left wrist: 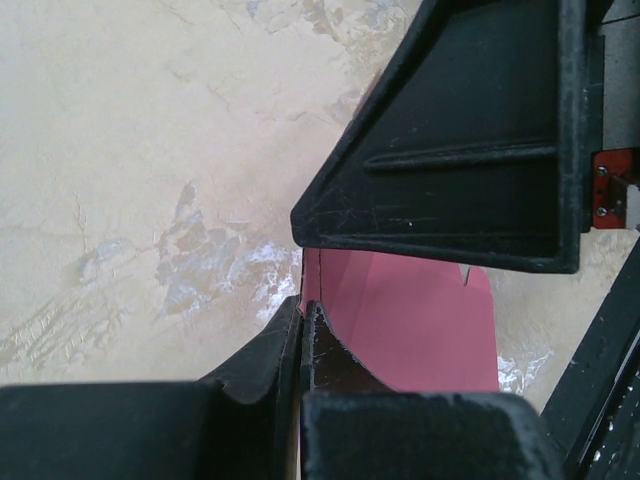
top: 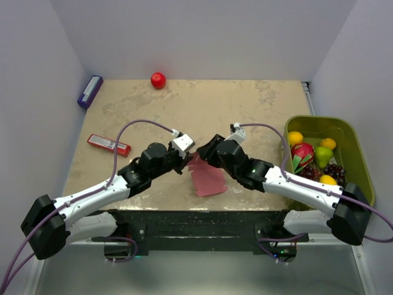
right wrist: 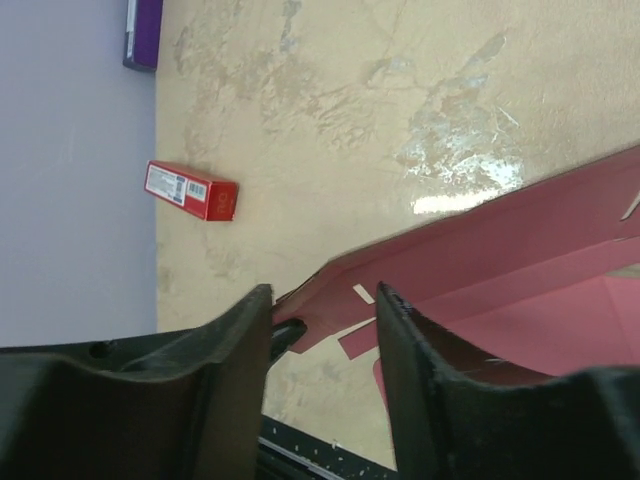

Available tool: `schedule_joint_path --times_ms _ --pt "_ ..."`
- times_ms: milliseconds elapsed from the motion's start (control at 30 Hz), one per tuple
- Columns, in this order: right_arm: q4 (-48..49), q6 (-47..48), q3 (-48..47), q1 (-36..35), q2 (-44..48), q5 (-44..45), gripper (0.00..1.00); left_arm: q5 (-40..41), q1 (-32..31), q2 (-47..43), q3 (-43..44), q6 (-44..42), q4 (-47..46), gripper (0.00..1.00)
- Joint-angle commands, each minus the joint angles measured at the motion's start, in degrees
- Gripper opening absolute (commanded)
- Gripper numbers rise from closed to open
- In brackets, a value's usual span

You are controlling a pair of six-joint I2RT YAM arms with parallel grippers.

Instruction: Fold the paper box

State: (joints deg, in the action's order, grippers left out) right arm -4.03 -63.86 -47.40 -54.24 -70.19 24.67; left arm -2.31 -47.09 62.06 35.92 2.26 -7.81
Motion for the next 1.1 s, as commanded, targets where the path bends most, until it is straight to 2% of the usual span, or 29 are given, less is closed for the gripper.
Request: schedule_joint_path --times_ms 0,200,567,867,1067 --pt "-3.17 3.65 -2.0 -0.17 1.55 6.8 0.42 1.25 -0.46 -0.45 2.49 -1.38 -1.24 0.0" --pt "-3.79 7.16 -1.21 -0.17 2.87 9.52 0.33 0.64 -0.46 -0.63 2.4 -1.47 -1.24 0.0" --pt "3.33 20.59 4.76 -0.17 5.85 10.49 0.26 -6.22 -0.55 -2.56 1.17 -2.0 -2.56 0.0" --pt "10.71 32.99 12.67 -0.25 12.27 8.38 0.23 -11.84 -0.46 -2.03 1.34 -3.84 -2.65 0.0" --pt "11.85 39.77 14.35 -0.17 13.77 9.35 0.26 -17.99 -0.55 -2.03 1.52 -4.55 -2.47 0.0"
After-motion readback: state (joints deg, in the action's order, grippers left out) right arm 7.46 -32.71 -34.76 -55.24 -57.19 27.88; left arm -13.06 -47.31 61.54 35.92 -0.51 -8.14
